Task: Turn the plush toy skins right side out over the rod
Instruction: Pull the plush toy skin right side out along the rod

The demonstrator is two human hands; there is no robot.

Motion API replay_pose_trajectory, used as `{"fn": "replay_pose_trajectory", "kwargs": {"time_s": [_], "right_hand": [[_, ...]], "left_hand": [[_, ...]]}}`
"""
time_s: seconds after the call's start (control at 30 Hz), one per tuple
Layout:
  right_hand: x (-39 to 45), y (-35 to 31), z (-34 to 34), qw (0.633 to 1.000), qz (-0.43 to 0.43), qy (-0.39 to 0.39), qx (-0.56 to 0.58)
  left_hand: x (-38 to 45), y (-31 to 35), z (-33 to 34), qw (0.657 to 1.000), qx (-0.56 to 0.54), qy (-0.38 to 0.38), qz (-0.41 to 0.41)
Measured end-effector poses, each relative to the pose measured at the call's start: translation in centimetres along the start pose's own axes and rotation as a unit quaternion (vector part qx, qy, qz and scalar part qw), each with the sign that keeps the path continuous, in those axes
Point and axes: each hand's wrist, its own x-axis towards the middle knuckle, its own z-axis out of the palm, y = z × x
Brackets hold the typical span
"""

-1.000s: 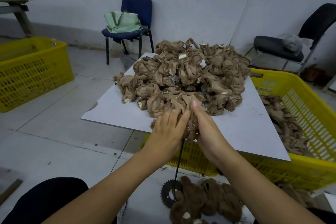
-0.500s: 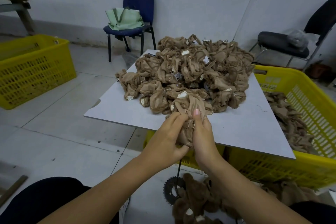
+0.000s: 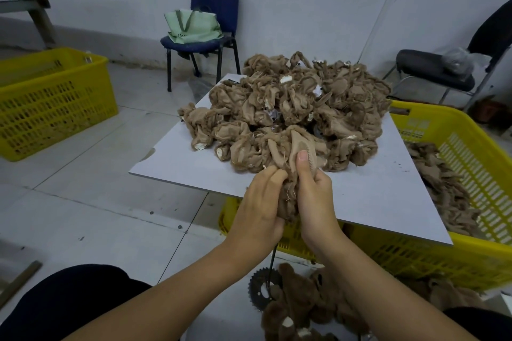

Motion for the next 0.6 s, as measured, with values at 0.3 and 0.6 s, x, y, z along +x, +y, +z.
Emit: {"fn": "replay_pose_trajectory", "kwargs": {"time_s": [0.3, 0.6], "right_hand": [[0.37, 0.03, 0.47, 1.0, 0.02, 0.002, 0.01], [0.16, 0.02, 0.65, 1.0, 0.013, -0.002, -0.001]], "left_hand": [[-0.19, 0.33, 0.12, 1.0, -0.01, 0.005, -0.027], [0.15, 0.54, -0.09, 0.996, -0.067, 0.031, -0.051]]}}
